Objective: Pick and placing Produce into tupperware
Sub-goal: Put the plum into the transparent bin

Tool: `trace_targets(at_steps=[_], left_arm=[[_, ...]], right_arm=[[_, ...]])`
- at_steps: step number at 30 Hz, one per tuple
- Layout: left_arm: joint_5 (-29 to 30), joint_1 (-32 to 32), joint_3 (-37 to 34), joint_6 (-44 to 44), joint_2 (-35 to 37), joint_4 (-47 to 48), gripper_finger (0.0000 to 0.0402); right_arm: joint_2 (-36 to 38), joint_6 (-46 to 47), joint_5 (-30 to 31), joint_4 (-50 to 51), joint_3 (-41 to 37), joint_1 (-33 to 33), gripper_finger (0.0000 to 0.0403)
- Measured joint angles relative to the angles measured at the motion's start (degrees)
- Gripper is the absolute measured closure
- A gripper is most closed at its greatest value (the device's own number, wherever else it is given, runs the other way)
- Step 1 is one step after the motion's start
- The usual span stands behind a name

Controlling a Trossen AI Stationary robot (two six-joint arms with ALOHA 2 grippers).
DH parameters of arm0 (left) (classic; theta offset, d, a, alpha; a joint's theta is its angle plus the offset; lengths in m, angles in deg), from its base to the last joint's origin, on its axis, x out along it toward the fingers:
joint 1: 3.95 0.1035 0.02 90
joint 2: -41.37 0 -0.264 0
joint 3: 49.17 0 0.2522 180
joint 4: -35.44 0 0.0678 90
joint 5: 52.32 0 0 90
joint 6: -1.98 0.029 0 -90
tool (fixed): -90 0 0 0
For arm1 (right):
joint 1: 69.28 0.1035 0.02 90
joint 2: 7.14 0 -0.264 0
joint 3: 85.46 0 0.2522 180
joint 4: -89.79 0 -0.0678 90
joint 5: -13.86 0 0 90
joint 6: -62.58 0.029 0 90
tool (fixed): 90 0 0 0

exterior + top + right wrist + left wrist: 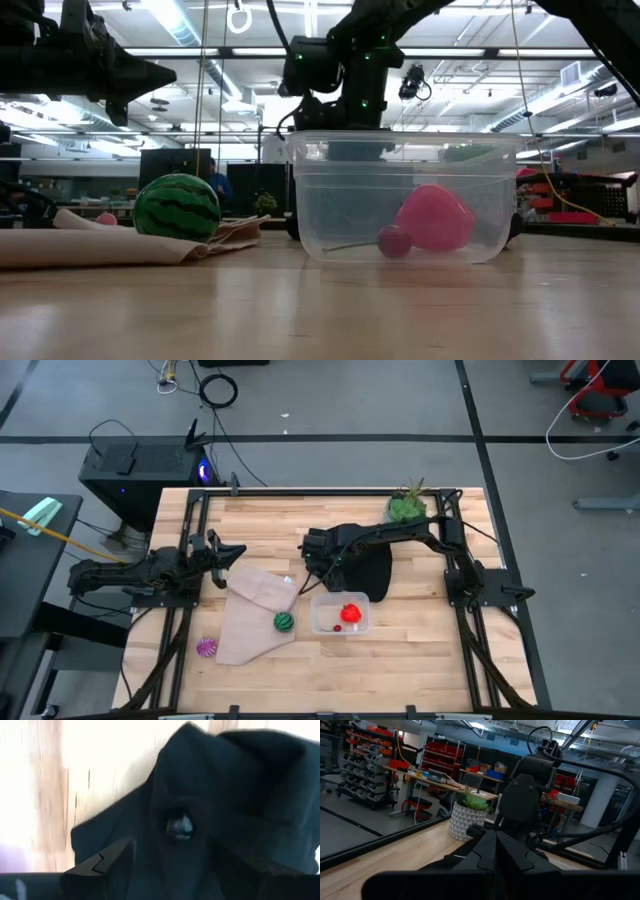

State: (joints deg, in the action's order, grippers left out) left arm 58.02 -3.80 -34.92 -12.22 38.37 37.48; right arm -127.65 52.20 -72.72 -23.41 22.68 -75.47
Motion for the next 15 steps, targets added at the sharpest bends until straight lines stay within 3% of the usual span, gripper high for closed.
trace_targets(at_steps=[15], left_arm=[[0.0,0.0,0.0,0.0,0.0,0.1,0.0382]], right_arm=[[0.0,1.2,0.7,-3.8,-1.0,-0.2,0.0183]])
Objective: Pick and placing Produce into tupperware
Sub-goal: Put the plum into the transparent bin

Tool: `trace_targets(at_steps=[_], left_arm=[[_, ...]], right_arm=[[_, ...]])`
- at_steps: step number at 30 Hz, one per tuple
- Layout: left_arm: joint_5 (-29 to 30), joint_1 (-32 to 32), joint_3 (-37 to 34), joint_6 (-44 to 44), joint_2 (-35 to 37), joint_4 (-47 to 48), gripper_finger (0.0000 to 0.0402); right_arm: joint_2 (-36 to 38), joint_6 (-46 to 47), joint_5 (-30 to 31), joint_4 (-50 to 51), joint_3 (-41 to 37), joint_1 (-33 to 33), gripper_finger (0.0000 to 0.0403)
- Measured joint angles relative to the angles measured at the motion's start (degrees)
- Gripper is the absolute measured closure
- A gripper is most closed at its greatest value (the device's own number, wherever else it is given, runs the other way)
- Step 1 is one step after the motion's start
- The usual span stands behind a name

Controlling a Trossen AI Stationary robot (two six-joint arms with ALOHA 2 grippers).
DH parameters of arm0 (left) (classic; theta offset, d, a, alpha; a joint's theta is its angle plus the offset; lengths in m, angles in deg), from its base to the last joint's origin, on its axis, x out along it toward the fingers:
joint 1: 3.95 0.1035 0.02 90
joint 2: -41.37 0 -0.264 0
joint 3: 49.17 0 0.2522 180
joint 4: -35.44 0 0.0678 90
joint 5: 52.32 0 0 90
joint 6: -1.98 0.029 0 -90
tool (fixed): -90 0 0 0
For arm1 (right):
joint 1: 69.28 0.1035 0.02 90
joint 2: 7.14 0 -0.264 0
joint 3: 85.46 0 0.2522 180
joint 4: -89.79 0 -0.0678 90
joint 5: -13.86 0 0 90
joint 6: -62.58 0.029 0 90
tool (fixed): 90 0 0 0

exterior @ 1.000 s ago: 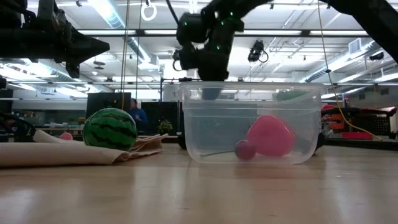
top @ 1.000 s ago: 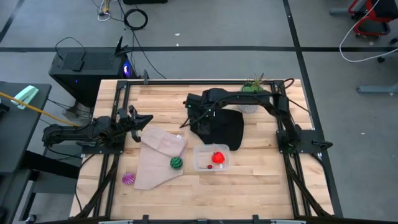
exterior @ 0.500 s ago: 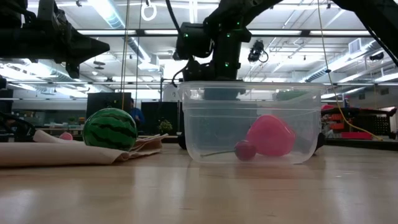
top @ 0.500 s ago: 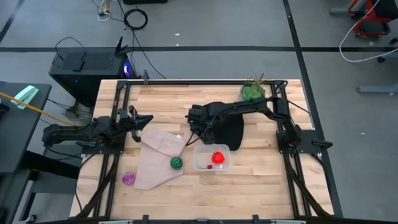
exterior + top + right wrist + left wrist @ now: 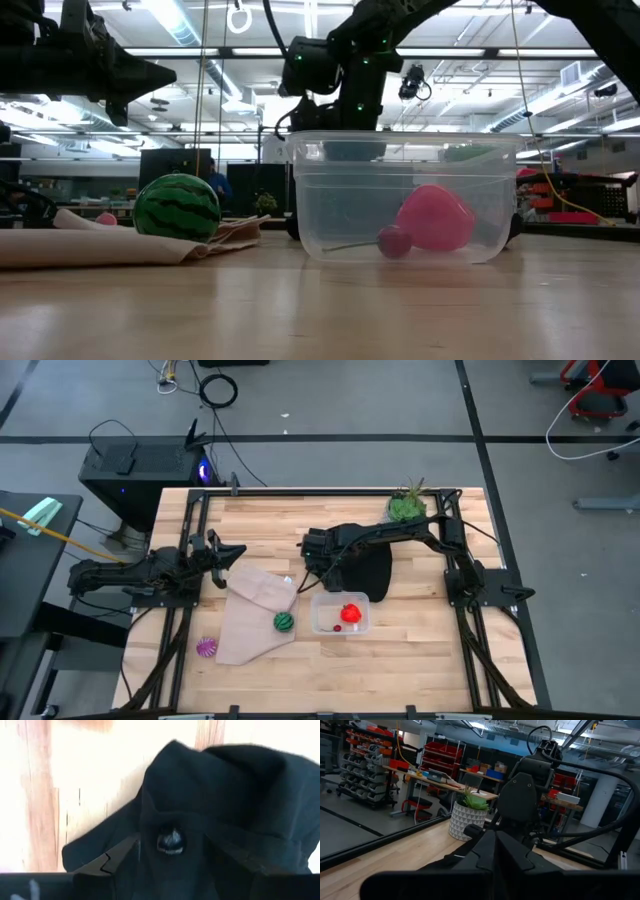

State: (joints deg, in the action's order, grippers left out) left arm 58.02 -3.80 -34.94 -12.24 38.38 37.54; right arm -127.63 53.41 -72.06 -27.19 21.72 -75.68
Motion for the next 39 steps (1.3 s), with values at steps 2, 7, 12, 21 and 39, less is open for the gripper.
trace_targets(at_steps=[2,7,12,21,39], left_arm=[[0.0,0.0,0.0,0.0,0.0,0.0,0.0385],[0.0,0.0,0.0,0.0,0.0,0.0,0.0381],[0.0,0.0,0.0,0.0,0.0,0.0,0.0374],[0.0,0.0,0.0,0.0,0.0,0.0,0.0385],[0.0,0.0,0.0,0.0,0.0,0.0,0.0385]], right_arm=[[0.0,0.0,0.0,-0.4,0.0,-0.2,0.0186],[0.0,0.0,-1.2,-0.3,0.0,-0.6,0.0187],[0.0,0.6,-2.4,-0.1,0.0,-1.0,0.0181],[0.0,2.0,-2.4,0.0,-2.0,-1.3,0.0182],[0.0,4.6,-3.0,-1.2,-2.0,-2.4,0.0227]])
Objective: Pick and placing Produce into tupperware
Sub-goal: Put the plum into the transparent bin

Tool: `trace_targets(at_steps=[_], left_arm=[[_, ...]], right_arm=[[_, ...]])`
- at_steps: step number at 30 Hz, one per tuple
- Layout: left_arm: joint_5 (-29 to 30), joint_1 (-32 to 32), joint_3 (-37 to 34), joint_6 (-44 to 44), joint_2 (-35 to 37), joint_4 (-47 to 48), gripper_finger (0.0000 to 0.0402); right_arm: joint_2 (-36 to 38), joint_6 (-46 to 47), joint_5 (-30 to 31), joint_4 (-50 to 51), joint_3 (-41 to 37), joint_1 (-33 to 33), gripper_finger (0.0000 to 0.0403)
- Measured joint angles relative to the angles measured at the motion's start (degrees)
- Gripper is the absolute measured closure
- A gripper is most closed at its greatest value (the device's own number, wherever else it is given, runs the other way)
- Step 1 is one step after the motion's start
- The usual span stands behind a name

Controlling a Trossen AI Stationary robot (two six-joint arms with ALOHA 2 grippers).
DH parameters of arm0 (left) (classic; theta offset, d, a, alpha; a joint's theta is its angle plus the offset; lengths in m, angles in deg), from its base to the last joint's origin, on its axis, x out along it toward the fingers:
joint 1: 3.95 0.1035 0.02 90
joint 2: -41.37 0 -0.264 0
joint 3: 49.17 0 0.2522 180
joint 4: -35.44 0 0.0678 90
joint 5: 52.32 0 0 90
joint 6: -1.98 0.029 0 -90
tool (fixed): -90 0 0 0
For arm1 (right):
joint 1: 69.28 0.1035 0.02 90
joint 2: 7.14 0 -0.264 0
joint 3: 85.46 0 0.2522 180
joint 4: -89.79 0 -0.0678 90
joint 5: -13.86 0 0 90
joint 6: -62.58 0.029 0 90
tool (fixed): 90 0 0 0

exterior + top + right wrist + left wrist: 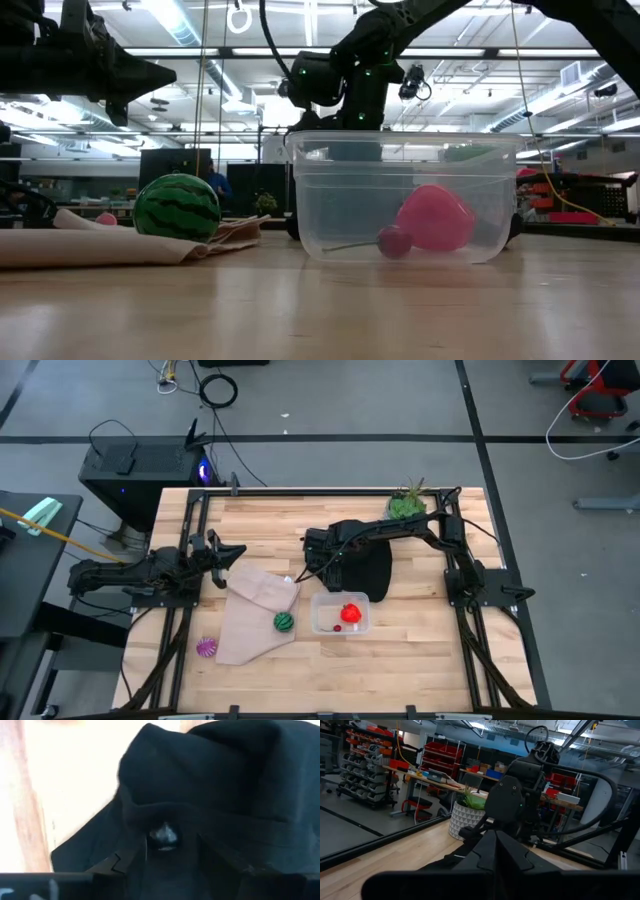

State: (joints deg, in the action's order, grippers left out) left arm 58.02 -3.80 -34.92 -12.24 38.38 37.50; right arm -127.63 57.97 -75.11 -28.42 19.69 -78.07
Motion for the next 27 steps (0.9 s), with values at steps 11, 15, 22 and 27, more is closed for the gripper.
trace_targets(at_steps=[11,15,22,27], left_arm=[[0.0,0.0,0.0,0.0,0.0,0.0,0.0379],[0.0,0.0,0.0,0.0,0.0,0.0,0.0378],[0.0,0.0,0.0,0.0,0.0,0.0,0.0387],[0.0,0.0,0.0,0.0,0.0,0.0,0.0383]], right_arm=[[0.0,0.0,-0.4,0.0,0.0,-0.4,0.0284],[0.0,0.0,-1.1,0.0,0.0,-0.4,0.0293],[0.0,0.1,-1.1,0.2,0.0,-0.4,0.0295],[0.7,0.6,-1.0,1.7,0.1,-0.4,0.0295]])
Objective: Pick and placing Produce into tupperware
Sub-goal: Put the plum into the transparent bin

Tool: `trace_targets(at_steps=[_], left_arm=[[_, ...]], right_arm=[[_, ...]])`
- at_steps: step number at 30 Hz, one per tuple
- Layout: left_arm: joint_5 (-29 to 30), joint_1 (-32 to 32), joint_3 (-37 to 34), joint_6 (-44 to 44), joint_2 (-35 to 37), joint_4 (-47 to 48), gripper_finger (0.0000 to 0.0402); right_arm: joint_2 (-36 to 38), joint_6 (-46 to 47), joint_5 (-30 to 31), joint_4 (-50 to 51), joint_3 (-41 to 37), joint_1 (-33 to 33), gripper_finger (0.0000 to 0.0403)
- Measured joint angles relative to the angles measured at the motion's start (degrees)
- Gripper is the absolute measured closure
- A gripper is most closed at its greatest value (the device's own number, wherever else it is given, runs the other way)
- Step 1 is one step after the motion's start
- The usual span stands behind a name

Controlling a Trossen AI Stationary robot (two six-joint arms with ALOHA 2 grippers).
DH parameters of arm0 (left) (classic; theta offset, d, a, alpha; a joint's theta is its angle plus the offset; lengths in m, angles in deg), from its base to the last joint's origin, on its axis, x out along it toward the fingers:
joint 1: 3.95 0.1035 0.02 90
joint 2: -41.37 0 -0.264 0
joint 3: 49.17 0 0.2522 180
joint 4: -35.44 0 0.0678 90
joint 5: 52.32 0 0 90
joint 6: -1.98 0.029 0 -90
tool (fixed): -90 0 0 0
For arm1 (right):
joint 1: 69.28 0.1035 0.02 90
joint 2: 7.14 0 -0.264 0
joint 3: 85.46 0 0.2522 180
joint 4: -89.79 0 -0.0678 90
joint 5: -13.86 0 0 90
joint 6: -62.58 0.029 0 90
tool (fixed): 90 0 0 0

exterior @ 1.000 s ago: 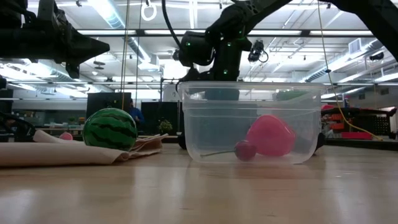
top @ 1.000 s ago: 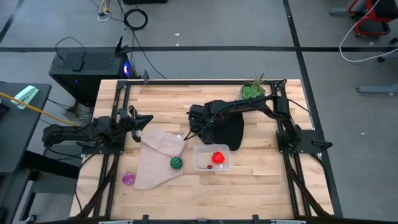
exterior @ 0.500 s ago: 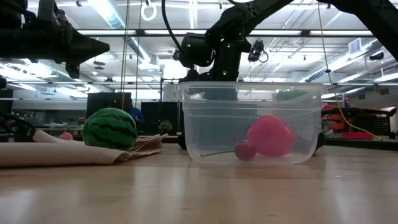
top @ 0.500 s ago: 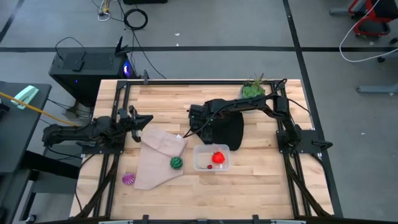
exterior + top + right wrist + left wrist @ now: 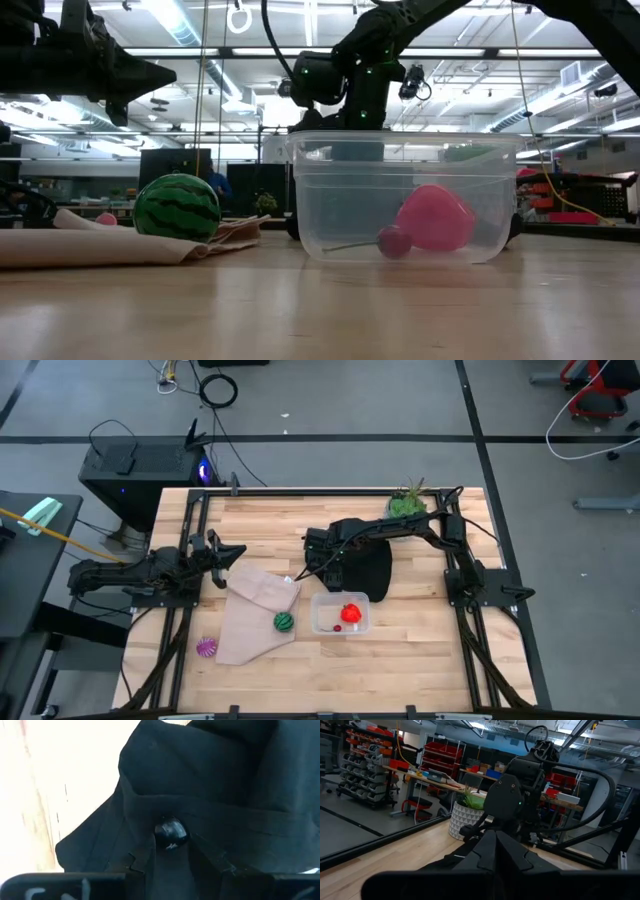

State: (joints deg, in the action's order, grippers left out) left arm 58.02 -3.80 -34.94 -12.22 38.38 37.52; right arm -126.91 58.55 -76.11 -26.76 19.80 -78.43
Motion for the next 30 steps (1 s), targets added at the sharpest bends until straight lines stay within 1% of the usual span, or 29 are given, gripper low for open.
trace_targets(at_steps=[5,11,18,24,30], left_arm=[[0.0,0.0,0.0,0.0,0.0,0.0,0.0377],[0.0,0.0,0.0,0.0,0.0,0.2,0.0385],[0.0,0.0,0.0,0.0,0.0,0.4,0.0384],[0.0,0.0,0.0,-0.1,0.0,0.4,0.0377],[0.0,0.0,0.0,-0.1,0.0,0.4,0.0386]], right_arm=[[1.1,-0.1,1.0,3.8,3.2,0.0,0.0296],[1.5,-0.1,0.3,9.2,12.4,1.2,0.0296],[1.6,0.0,-1.8,15.7,22.0,5.5,0.0296],[1.6,4.7,-2.8,17.5,24.2,10.8,0.0296],[1.6,9.9,-2.9,17.6,24.2,16.5,0.0296]])
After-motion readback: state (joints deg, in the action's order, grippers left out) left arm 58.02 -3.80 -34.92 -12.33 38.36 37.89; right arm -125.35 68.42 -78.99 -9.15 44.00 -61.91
